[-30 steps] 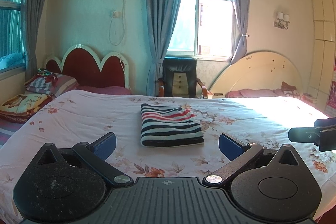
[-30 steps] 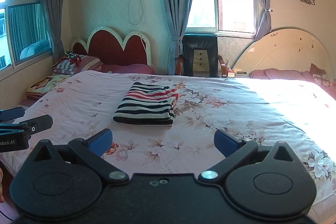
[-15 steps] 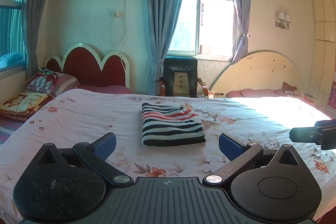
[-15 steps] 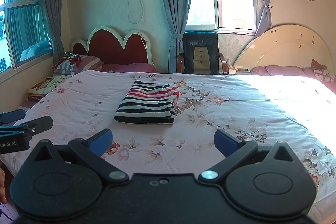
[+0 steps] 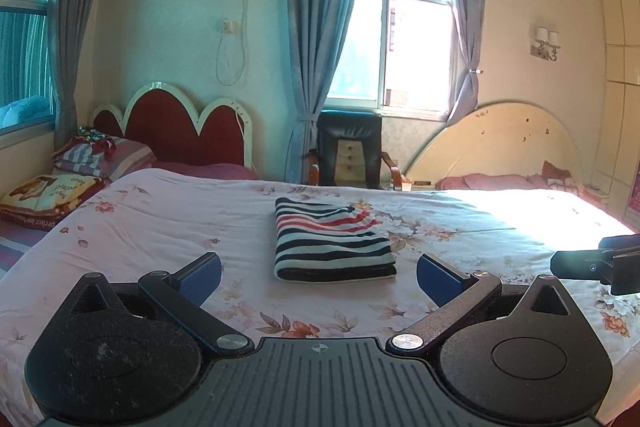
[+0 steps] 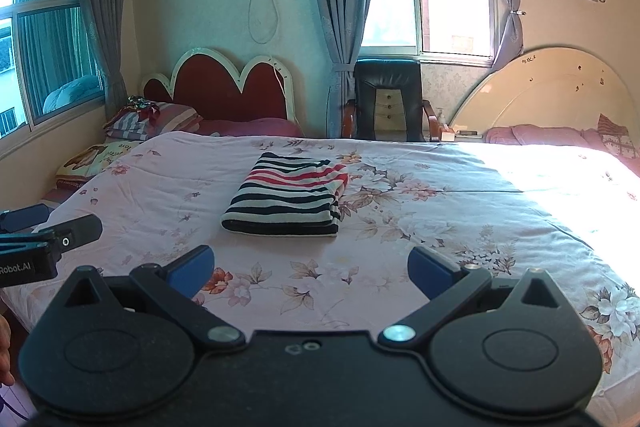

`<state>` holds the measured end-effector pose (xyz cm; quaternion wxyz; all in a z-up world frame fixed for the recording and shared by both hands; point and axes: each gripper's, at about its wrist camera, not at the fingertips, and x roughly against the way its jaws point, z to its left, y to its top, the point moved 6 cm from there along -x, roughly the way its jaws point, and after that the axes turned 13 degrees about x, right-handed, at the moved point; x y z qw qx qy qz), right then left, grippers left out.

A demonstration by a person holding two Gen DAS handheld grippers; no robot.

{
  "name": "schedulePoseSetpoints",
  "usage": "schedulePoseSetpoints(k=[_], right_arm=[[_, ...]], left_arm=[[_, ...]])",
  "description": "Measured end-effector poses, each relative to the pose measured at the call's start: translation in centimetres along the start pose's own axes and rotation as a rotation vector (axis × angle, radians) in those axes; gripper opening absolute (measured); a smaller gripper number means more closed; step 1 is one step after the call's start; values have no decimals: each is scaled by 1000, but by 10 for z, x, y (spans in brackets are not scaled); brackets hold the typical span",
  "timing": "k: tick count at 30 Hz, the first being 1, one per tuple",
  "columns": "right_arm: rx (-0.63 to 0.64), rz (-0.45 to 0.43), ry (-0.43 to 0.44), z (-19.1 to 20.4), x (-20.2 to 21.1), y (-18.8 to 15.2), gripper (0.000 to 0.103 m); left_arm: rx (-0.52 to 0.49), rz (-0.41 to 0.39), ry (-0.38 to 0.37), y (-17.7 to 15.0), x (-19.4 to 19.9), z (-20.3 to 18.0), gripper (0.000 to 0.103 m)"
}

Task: Fold small clothes

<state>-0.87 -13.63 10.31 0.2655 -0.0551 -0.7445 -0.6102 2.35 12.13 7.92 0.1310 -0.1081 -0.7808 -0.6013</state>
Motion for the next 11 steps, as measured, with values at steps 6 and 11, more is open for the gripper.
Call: schedulePoseSetpoints(k=[6, 11], right_arm=[[4, -4, 4, 1, 0, 1, 102], [0, -8, 10, 0, -2, 2, 102]], left_arm=[[-21, -3, -7, 1, -1, -3, 103], [-39, -11, -4, 3, 1, -6, 103]])
